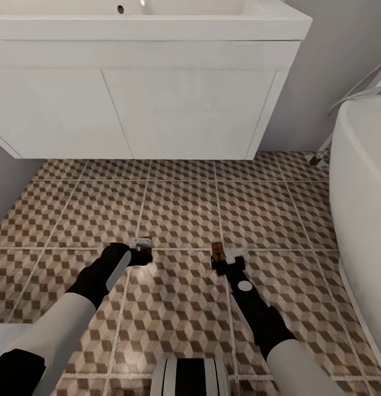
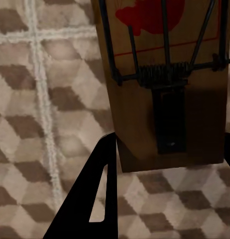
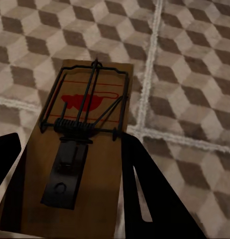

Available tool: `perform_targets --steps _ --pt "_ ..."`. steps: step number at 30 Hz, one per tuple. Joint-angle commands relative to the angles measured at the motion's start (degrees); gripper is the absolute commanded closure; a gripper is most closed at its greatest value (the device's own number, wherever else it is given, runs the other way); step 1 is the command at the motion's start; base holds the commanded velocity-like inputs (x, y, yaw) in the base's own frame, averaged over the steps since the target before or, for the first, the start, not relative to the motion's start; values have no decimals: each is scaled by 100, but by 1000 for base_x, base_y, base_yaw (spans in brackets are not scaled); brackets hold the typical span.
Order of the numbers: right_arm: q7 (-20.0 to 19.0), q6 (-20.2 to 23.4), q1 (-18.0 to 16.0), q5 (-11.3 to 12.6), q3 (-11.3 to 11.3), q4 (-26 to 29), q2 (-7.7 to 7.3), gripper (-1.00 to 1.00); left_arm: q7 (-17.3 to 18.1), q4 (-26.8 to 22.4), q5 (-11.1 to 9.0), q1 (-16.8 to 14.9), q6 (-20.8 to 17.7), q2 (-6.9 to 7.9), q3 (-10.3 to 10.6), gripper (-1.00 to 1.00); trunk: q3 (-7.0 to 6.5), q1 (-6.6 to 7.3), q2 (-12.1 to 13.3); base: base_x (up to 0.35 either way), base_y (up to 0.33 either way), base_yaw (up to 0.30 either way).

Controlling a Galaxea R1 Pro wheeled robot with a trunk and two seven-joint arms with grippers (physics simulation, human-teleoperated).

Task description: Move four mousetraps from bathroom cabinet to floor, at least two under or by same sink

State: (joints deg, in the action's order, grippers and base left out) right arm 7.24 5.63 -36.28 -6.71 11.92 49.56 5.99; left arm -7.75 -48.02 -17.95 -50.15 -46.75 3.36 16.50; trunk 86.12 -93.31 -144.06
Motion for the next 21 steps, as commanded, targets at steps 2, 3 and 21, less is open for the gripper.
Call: perform_targets --steps 2,3,21 --pt "14 43 -1 -42 12 10 -1 100 -60 -7 -49 -3 -18 7 28 100 67 -4 -4 0 0 0" --pt "14 43 -1 -43 12 10 -1 100 -60 -7 -50 -3 -18 7 28 100 98 -6 -6 0 0 0" --pt "14 43 -1 -50 12 10 -1 100 -60 -1 -51 6 -13 7 28 100 662 -53 -30 0 0 0"
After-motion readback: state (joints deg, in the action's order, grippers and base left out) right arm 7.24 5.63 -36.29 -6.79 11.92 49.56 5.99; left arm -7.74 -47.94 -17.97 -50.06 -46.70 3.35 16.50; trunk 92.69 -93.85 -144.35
